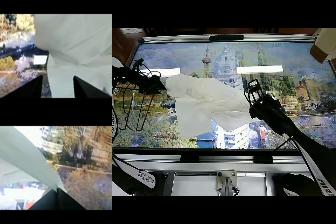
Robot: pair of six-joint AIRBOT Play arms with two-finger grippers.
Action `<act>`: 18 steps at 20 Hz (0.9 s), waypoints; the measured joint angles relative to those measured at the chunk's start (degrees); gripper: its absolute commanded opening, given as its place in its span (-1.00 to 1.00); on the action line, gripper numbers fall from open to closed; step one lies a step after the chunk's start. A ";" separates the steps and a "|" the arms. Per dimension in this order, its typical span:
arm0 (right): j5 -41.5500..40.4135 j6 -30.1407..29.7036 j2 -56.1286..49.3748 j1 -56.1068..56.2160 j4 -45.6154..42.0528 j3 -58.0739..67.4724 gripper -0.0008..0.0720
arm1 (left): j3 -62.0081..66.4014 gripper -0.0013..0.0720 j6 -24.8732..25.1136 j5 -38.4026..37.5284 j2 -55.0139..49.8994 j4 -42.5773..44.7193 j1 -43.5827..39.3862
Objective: Fold the shirts.
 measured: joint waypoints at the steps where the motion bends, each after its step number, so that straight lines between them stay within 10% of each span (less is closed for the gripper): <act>1: 0.02 0.15 0.00 0.00 0.48 0.00 -0.87 | -1.20 0.30 0.46 -0.59 0.00 -0.35 0.22; 18: -0.33 0.35 0.00 0.00 1.77 0.00 -0.87 | -14.73 0.28 3.54 11.17 -1.73 -2.12 -4.00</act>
